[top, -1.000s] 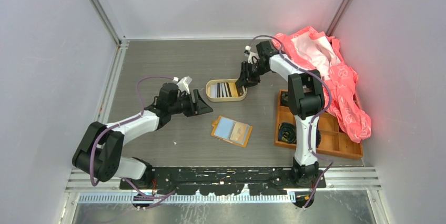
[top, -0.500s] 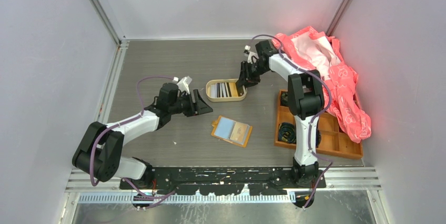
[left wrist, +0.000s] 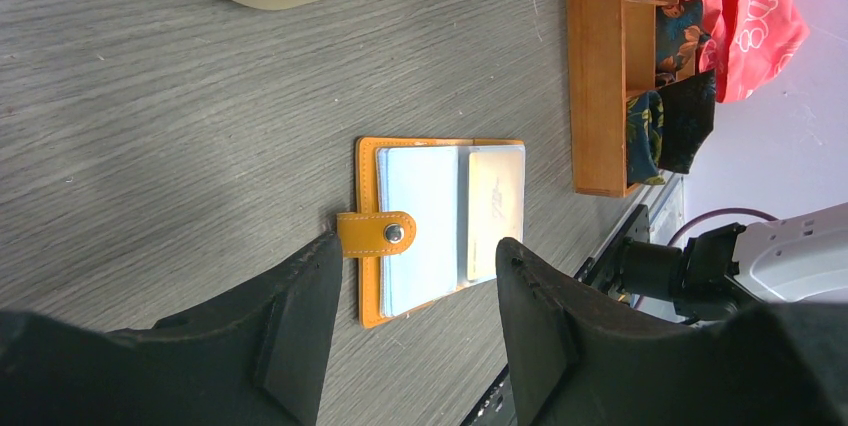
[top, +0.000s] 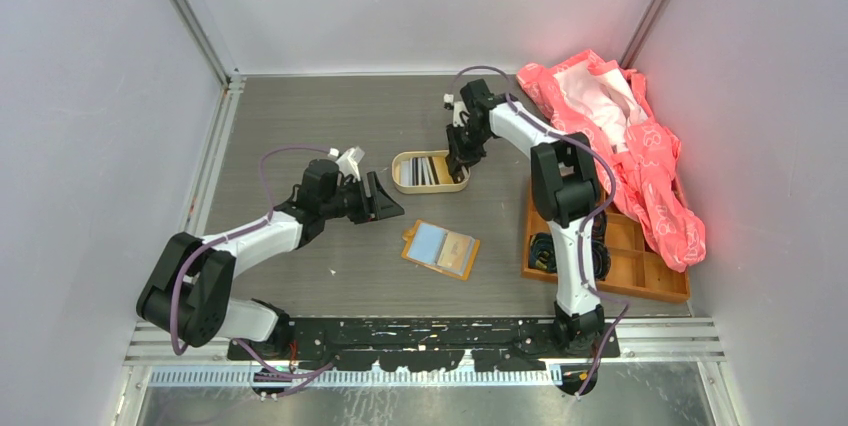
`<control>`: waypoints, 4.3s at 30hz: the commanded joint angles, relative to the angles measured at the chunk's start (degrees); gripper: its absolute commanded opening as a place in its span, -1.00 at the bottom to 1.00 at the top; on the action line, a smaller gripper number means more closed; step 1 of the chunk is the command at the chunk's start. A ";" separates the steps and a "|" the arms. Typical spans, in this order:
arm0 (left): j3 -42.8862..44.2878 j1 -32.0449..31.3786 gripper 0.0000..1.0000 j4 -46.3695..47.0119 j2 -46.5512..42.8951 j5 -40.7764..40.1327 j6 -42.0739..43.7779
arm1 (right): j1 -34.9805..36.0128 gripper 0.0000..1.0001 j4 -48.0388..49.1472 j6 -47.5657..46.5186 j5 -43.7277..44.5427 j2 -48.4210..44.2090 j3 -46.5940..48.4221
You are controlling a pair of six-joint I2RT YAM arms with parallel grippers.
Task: Put the credit cards into the card holder
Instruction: Pick up the credit card from the storage box.
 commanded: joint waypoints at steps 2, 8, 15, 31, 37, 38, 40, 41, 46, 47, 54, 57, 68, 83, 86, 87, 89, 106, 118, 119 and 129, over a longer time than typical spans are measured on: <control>-0.06 0.29 0.17 1.77 -2.14 0.62 0.67 | -2.69 -0.85 0.27 -0.82 -5.88 -4.70 0.33; 0.06 0.32 0.17 1.34 -2.59 0.57 0.76 | -5.97 -0.86 3.01 2.76 -17.92 -6.37 -2.04; -0.11 0.31 0.17 1.06 -2.85 0.61 0.68 | -7.57 -0.83 6.94 7.50 -25.57 -4.87 -4.41; -0.77 0.30 0.17 1.39 -2.77 0.40 0.65 | -7.75 -0.41 8.23 10.04 -25.71 -2.61 -5.10; -1.04 0.30 0.17 1.28 -3.09 0.32 0.76 | -8.17 -0.39 7.93 9.84 -25.20 -2.69 -5.21; -1.00 0.30 0.17 1.24 -3.17 0.38 0.70 | -8.31 -0.38 7.79 9.73 -25.17 -2.76 -5.25; -1.04 0.34 0.17 1.15 -3.28 0.36 0.75 | -8.68 -0.34 7.48 9.33 -25.10 -3.12 -5.35; -1.03 0.30 0.17 1.03 -3.43 0.24 0.82 | -8.77 -0.33 7.43 9.21 -25.00 -3.42 -5.42; -1.04 0.30 0.16 0.80 -3.55 0.27 0.93 | -9.90 -0.32 7.26 8.91 -25.24 -4.69 -6.27; -0.96 0.30 0.17 0.80 -3.54 0.28 0.89 | -10.06 -0.33 7.23 8.86 -25.39 -4.84 -6.43; -1.04 0.31 0.17 0.50 -4.01 0.26 0.93 | -10.48 -0.32 6.48 8.05 -25.29 -5.84 -6.94; -1.03 0.31 0.17 0.28 -4.24 0.18 1.02 | -10.56 -0.31 6.19 7.73 -24.85 -6.34 -7.03; -1.06 0.31 0.17 -0.33 -4.94 -0.08 1.22 | -12.26 -0.31 5.47 7.50 -26.61 -7.40 -7.89; -1.21 0.31 0.17 -0.69 -5.57 -0.11 1.29 | -13.24 -0.38 4.87 7.06 -27.10 -7.91 -8.57; -1.15 0.25 0.17 -0.69 -5.61 -0.13 1.27 | -13.35 -0.39 4.87 7.06 -27.33 -7.93 -8.66; -1.16 0.33 0.17 -0.77 -5.67 -0.11 1.28 | -13.37 -0.40 4.81 7.02 -27.42 -7.97 -8.70; -1.21 0.32 0.16 -0.85 -5.75 -0.17 1.29 | -13.52 -0.40 4.72 7.11 -27.82 -7.96 -8.70; -0.63 0.37 0.17 -1.40 -6.41 -0.08 1.21 | -14.75 -0.86 4.10 6.32 -24.31 -10.11 -9.52; -3.66 0.35 0.17 4.36 -11.15 0.79 -2.17 | -16.18 -0.97 4.30 4.21 -19.88 -16.91 -13.52; -4.61 0.30 0.18 6.06 -12.45 0.53 -2.95 | -16.19 -0.97 4.52 3.80 -19.32 -17.78 -14.13; -14.62 0.17 0.21 34.07 -16.90 2.93 -13.87 | -16.18 -0.99 11.69 1.81 -25.12 -31.42 -24.74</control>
